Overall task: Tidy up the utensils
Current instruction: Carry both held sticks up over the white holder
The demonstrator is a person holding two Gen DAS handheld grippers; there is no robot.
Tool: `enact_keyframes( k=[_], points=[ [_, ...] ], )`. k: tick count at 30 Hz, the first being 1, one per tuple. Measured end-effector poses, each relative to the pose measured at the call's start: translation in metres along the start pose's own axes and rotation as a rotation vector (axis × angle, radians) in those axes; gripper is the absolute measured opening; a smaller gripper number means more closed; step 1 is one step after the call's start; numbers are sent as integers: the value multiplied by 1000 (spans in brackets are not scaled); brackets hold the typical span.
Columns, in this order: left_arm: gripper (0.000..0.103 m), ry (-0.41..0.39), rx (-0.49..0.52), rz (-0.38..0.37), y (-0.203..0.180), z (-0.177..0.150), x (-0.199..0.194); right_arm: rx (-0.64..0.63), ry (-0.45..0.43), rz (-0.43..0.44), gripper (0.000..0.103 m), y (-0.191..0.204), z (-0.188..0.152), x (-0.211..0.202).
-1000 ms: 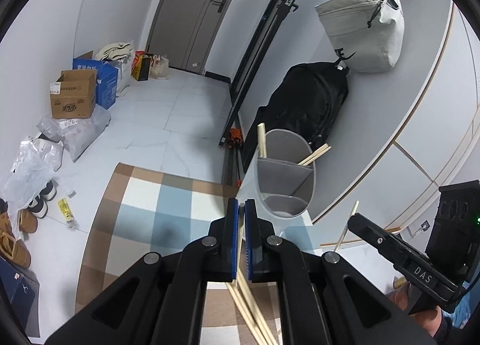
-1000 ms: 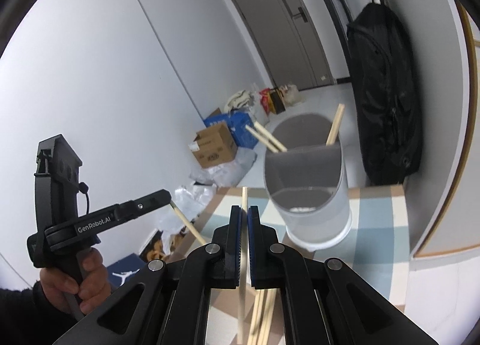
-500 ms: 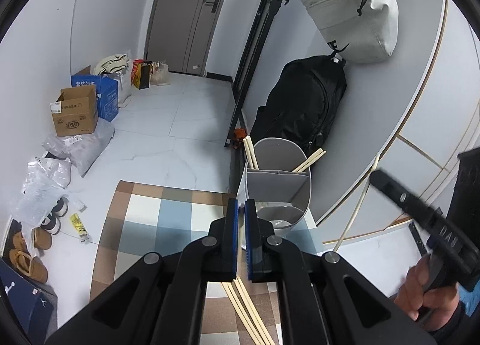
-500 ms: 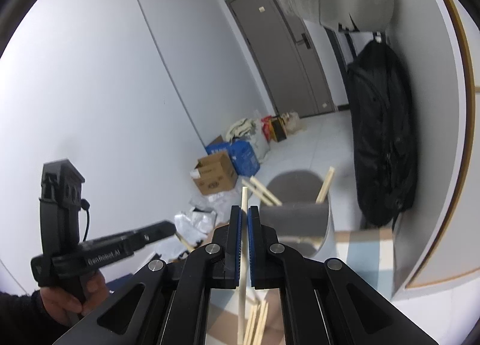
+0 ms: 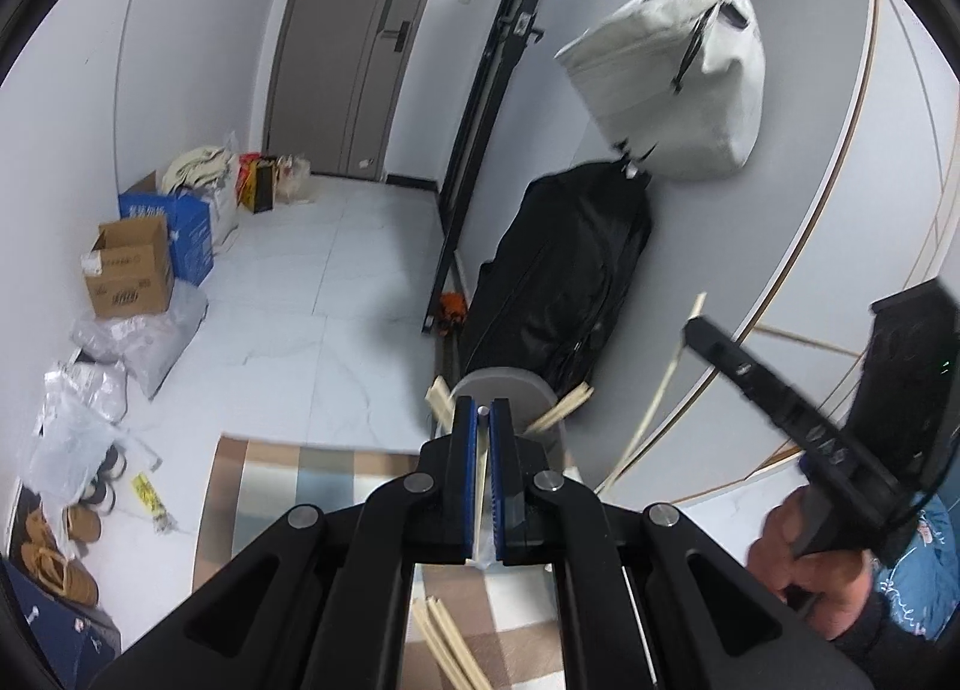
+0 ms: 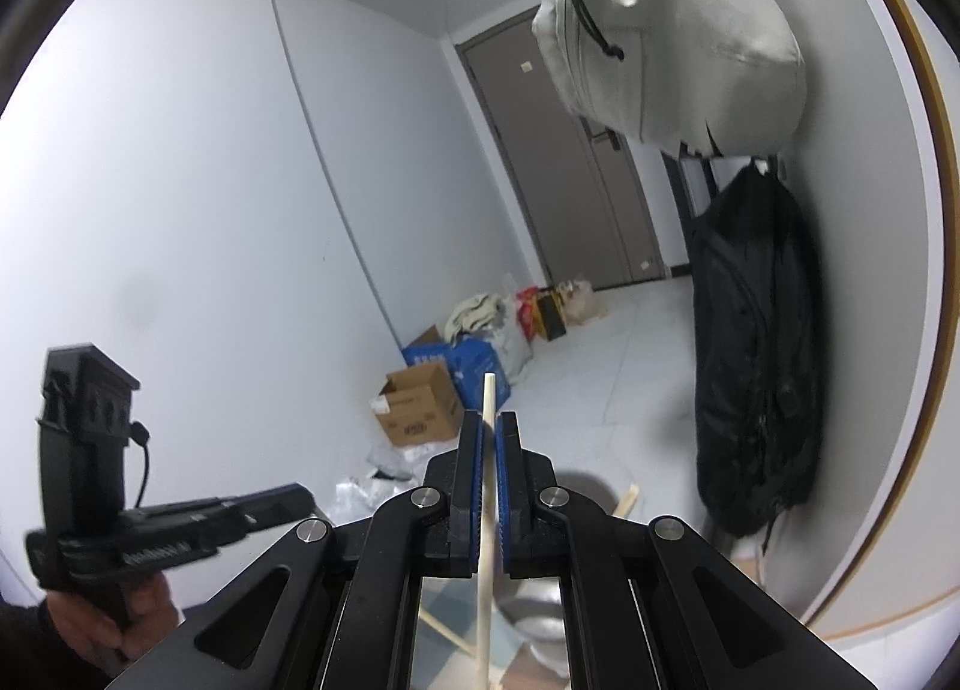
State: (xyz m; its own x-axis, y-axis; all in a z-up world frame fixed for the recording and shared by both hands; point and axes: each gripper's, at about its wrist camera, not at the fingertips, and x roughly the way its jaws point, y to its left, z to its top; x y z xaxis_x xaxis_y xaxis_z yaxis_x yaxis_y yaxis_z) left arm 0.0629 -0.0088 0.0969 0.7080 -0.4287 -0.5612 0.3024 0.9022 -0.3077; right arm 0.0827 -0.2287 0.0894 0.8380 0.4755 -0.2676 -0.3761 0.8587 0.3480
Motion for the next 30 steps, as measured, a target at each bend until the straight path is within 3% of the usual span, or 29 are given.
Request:
enact_keyframes(
  k=[11, 15, 30],
  points=[
    [0, -86, 84, -37, -20, 58, 0, -34, -81, -15, 3, -11, 48, 20],
    [0, -76, 91, -44, -18, 70, 14, -47, -98, -31, 3, -19, 58, 33],
    [0, 23, 125, -33, -4, 61, 67, -94, -81, -64, 3, -38, 37, 75]
  ],
)
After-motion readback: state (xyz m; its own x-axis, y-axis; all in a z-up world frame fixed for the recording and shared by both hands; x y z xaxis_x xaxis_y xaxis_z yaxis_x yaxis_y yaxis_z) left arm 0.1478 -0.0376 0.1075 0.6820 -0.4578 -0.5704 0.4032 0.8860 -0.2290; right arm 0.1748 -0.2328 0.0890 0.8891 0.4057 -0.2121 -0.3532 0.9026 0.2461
